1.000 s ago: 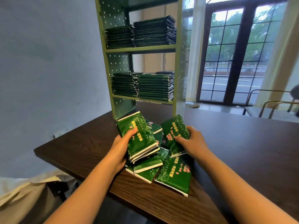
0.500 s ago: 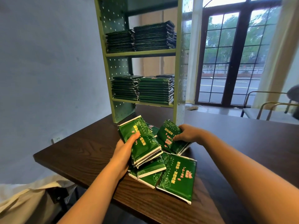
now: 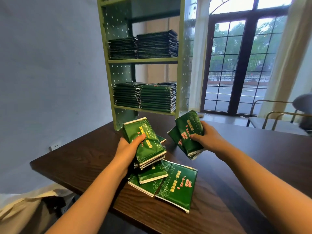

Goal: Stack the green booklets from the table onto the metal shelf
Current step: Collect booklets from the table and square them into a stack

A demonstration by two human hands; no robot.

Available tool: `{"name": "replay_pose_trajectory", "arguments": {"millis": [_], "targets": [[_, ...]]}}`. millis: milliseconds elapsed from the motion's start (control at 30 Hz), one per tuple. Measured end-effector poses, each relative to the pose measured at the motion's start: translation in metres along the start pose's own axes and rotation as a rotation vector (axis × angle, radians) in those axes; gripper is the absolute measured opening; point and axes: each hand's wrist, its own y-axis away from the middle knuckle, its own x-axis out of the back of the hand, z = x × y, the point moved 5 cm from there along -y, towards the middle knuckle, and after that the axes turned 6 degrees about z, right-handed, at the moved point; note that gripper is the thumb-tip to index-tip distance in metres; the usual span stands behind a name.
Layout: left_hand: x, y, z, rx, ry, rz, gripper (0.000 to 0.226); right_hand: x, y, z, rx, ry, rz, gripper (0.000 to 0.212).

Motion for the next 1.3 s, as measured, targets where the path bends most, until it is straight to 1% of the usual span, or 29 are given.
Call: {"name": "replay_pose_trajectory", "arguments": {"millis": [67,167,200,267,300,367,433,500,567,633,733,767,867,900,967,1067,1133,1267,1300], "targets": [[-0.01,0.003,0.012,-0.046,-0.013,-0.027,0.053,0.01,0.01,0.001,-0.069,-0.253,0.011,0.034],[-0.028,0.013,0.018,0.002,0.039,-0.085,0.056,0.014,0.027,0.0,-0.168,-0.677,-0.058,0.028],[-0.038,0.019,0.018,0.02,0.037,-0.1,0.056,0.018,0.032,0.0,-0.182,-0.775,-0.081,0.025],[-0.052,0.029,0.014,0.057,0.037,-0.114,0.059,0.02,0.042,0.001,-0.184,-0.883,-0.111,0.023],[-0.059,0.032,0.009,0.084,0.044,-0.126,0.065,0.02,0.046,0.003,-0.178,-0.905,-0.119,0.023],[-0.074,0.039,0.0,0.136,0.05,-0.145,0.088,0.017,0.055,0.01,-0.165,-0.905,-0.123,0.025],[-0.082,0.043,-0.004,0.154,0.048,-0.146,0.1,0.01,0.062,0.018,-0.156,-0.842,-0.12,0.025],[-0.091,0.049,-0.005,0.15,0.019,-0.144,0.1,0.005,0.068,0.025,-0.146,-0.775,-0.109,0.025],[-0.1,0.055,-0.005,0.104,-0.016,-0.153,0.097,0.004,0.072,0.031,-0.132,-0.724,-0.084,0.027],[-0.113,0.064,-0.005,0.044,-0.026,-0.176,0.084,0.006,0.074,0.035,-0.091,-0.644,-0.067,0.033],[-0.125,0.073,-0.006,-0.024,-0.07,-0.167,0.068,0.005,0.076,0.033,-0.036,-0.49,-0.107,0.053],[-0.128,0.074,-0.008,-0.034,-0.07,-0.166,0.065,0.006,0.075,0.033,-0.032,-0.491,-0.118,0.052],[-0.139,0.076,-0.009,-0.065,-0.056,-0.214,0.065,0.011,0.073,0.029,-0.068,-0.647,-0.145,0.029],[-0.142,0.078,-0.008,-0.08,-0.066,-0.236,0.062,0.013,0.071,0.031,-0.082,-0.697,-0.142,0.026],[-0.148,0.081,-0.008,-0.113,-0.074,-0.277,0.058,0.017,0.069,0.035,-0.085,-0.719,-0.116,0.031],[-0.152,0.085,-0.009,-0.176,-0.087,-0.333,0.056,0.025,0.068,0.038,-0.076,-0.721,-0.049,0.04],[-0.155,0.087,-0.013,-0.212,-0.069,-0.368,0.057,0.031,0.064,0.04,-0.067,-0.771,-0.013,0.044],[-0.162,0.095,-0.02,-0.273,-0.022,-0.395,0.076,0.037,0.06,0.046,-0.07,-0.868,0.091,0.05],[-0.165,0.097,-0.022,-0.278,-0.007,-0.394,0.079,0.035,0.06,0.047,-0.075,-0.878,0.09,0.051]]}}
